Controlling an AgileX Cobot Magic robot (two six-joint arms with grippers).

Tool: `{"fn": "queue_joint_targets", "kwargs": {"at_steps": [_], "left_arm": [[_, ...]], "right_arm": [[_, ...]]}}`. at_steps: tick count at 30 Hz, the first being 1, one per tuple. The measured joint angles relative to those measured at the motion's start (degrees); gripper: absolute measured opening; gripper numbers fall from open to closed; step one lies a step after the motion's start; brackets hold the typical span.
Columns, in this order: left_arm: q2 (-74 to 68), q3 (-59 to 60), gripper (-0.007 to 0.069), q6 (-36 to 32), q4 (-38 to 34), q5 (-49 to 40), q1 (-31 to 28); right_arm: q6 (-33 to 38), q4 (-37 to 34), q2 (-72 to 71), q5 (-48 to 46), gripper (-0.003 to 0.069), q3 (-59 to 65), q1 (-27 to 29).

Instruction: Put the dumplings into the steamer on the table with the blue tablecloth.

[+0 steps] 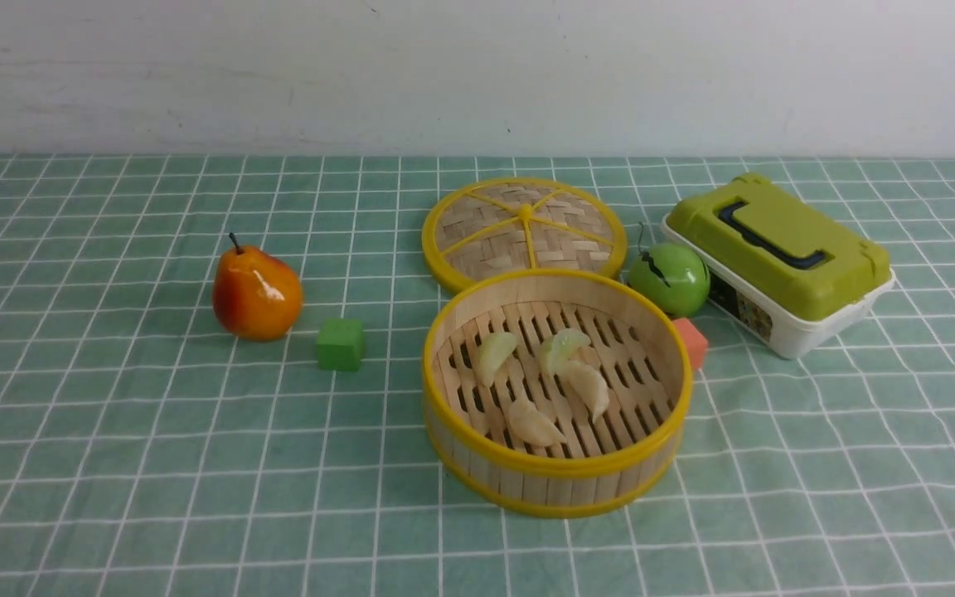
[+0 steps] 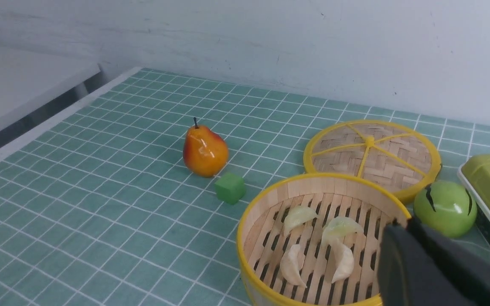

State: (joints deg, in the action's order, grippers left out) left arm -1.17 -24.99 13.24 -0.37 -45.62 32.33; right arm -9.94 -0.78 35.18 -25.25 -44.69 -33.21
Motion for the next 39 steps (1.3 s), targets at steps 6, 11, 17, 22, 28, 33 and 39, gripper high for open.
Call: {"fn": "queue_joint_targets", "kwargs": {"at_steps": [6,11,17,22,28,33,39], "left_arm": [[0.00,0.00,0.0076,0.00,0.00,0.00,0.00],[0.00,0.00,0.0081,0.00,0.00,-0.01,0.00],[0.00,0.00,0.0087,0.00,0.00,-0.01,0.00],[0.00,0.00,0.0089,0.05,0.00,-0.01,0.00],[0.00,0.02,0.0092,0.10,0.00,-0.01,0.00],[0.00,0.02,0.0099,0.10,0.00,-0.01,0.00],[0.00,0.02,0.0104,0.10,0.00,-0.01,0.00]], "right_arm": [[0.00,0.33,-0.96,2.35,-0.0012,4.62,0.00],[0.22,1.81,-7.49,7.43,-0.0012,18.84,3.44],[0.22,1.70,-20.72,12.81,-0.0012,33.21,16.40],[0.22,1.70,-28.10,13.96,-0.0021,40.16,27.85],[0.22,1.88,-35.18,12.80,-0.0022,45.94,32.86],[0.22,3.24,-35.74,6.30,-0.0022,46.22,32.91],[0.11,4.16,-35.74,3.92,-0.0022,45.81,32.91]]}}
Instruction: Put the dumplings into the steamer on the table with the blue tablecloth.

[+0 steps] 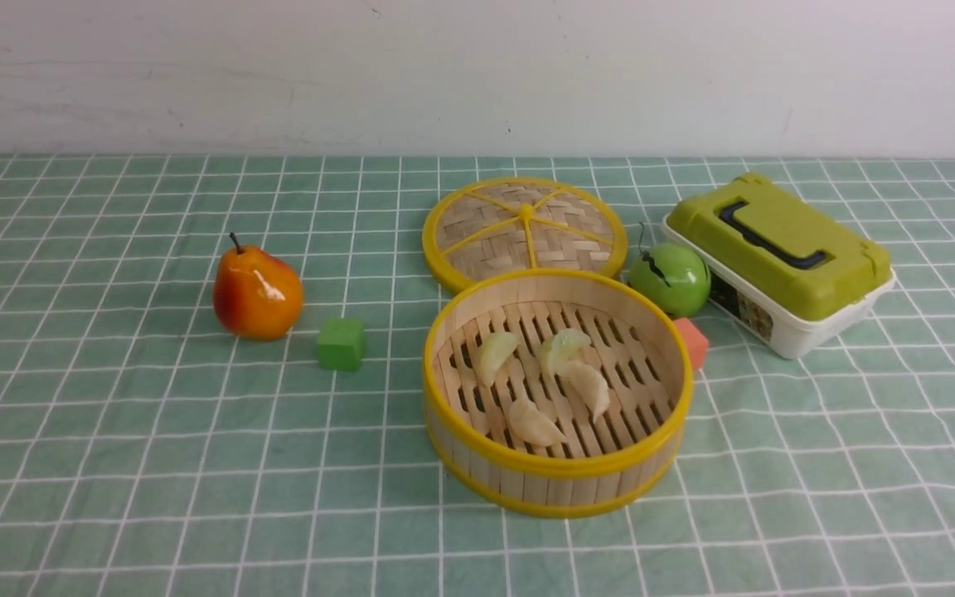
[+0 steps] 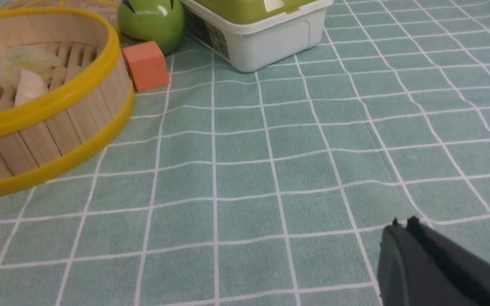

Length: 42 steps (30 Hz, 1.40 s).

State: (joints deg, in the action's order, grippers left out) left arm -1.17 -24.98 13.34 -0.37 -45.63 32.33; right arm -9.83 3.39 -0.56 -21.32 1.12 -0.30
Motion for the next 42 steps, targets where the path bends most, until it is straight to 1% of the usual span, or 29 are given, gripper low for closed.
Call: {"fn": "queue_joint_targets", "kwargs": {"at_steps": [25,32,33,34,35,36,37,38,40,42], "left_arm": [[0.00,0.00,0.0130,0.05,0.00,0.00,0.00],[0.00,0.48,0.0120,0.05,0.37,1.13,0.00],[0.00,1.21,0.0103,0.05,0.37,4.05,0.00],[0.00,1.38,0.0099,0.05,0.37,4.05,0.00],[0.00,3.12,0.0060,0.05,2.25,10.61,-0.67],[0.06,4.58,0.0028,0.05,3.06,14.06,-1.47],[0.06,4.89,0.0021,0.05,3.39,15.87,-1.75],[0.18,7.64,-0.0014,-0.06,4.07,22.26,-4.70],[0.49,11.04,-0.0014,-0.07,4.13,30.08,-9.37],[0.94,15.10,-0.0014,-0.07,3.58,38.28,-15.94]], "right_arm": [[-0.06,0.07,0.00,-0.23,-0.0011,-0.06,0.00],[-0.06,0.09,0.00,-0.23,-0.0005,-0.06,0.00],[-0.06,0.09,0.00,-0.23,-0.0004,-0.06,0.00],[-0.06,0.09,0.00,-0.23,-0.0003,-0.06,0.00],[-0.06,0.09,0.00,-0.23,-0.0003,-0.06,0.00],[-0.06,0.09,0.00,-0.23,-0.0002,-0.06,0.00],[-0.06,0.09,0.00,-0.23,-0.0002,-0.06,0.00],[-0.06,0.09,0.00,-0.23,-0.0001,-0.06,0.00],[-0.06,0.09,0.00,-0.23,0.0001,-0.06,0.00],[-0.06,0.09,0.00,-0.23,0.0002,-0.06,0.00]]}}
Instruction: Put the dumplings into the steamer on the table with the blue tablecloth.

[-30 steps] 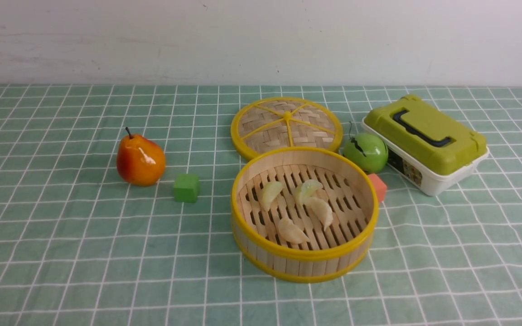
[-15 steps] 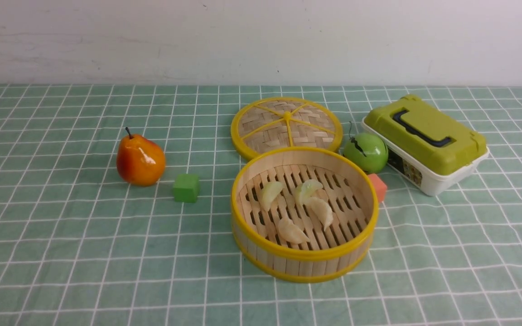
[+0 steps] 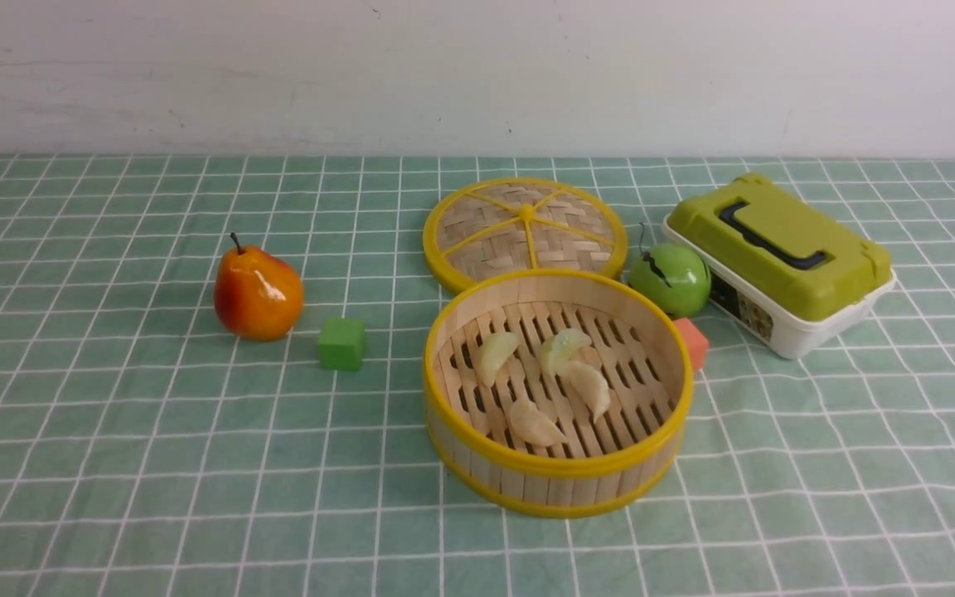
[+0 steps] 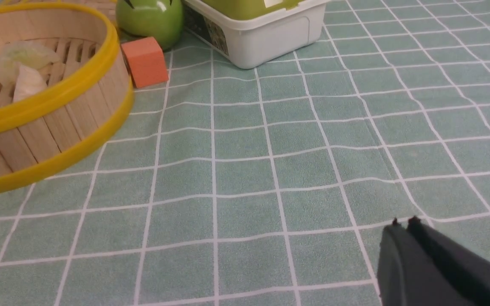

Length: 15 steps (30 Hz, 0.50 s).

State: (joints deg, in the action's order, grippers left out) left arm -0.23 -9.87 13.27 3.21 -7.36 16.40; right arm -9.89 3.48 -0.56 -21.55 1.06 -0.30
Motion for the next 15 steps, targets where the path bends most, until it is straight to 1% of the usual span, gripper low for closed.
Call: {"fn": "queue_joint_targets", "kwargs": {"at_steps": [2,3,4,7,8,11,15], "left_arm": [[0.60,2.86,-0.0014,0.00,-1.07,4.37,-5.44],[0.71,3.14,-0.0014,0.00,-1.20,4.75,-6.03],[0.82,5.43,-0.0014,0.00,-2.30,6.57,-10.79],[0.82,8.67,-0.0014,0.00,-3.21,6.36,-16.04],[0.82,9.62,-0.0014,0.00,-3.21,5.63,-16.99],[0.82,10.96,-0.0014,0.00,-3.21,3.27,-17.47],[0.82,11.48,-0.0014,0.00,-2.55,-3.23,-17.27]], "right_arm": [[0.00,0.00,0.00,0.00,0.0003,0.00,0.00],[0.00,0.00,0.00,0.00,0.0003,0.00,0.00],[0.00,0.00,0.00,0.00,0.0006,0.00,0.00],[0.00,0.00,0.00,0.00,0.0009,0.00,0.00],[0.00,0.00,0.00,0.00,0.0010,0.00,0.00],[0.00,0.00,0.00,0.00,0.0012,0.00,0.00],[0.00,0.00,0.00,0.00,0.0020,0.00,0.00]]}}
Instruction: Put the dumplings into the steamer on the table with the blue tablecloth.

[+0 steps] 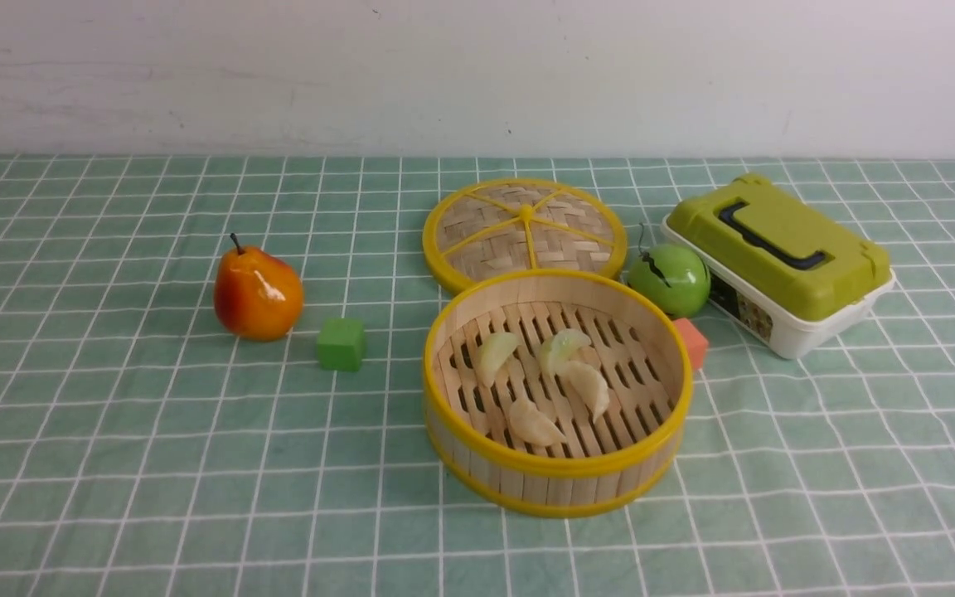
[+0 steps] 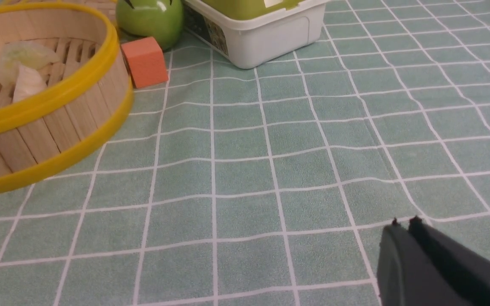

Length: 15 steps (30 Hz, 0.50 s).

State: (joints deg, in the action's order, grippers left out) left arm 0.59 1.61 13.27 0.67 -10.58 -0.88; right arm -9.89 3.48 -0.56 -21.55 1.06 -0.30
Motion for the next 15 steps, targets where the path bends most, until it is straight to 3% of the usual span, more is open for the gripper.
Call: {"fn": "queue_joint_targets", "kwargs": {"at_steps": [7,15], "left_arm": [[0.00,0.11,-0.0014,0.00,0.30,-10.30,0.00],[0.00,0.15,-0.0014,0.00,0.20,-11.10,0.00]], "right_arm": [[0.00,0.00,0.00,0.00,0.0030,0.00,0.00],[0.00,0.05,0.00,0.00,0.0041,0.00,0.00]]}}
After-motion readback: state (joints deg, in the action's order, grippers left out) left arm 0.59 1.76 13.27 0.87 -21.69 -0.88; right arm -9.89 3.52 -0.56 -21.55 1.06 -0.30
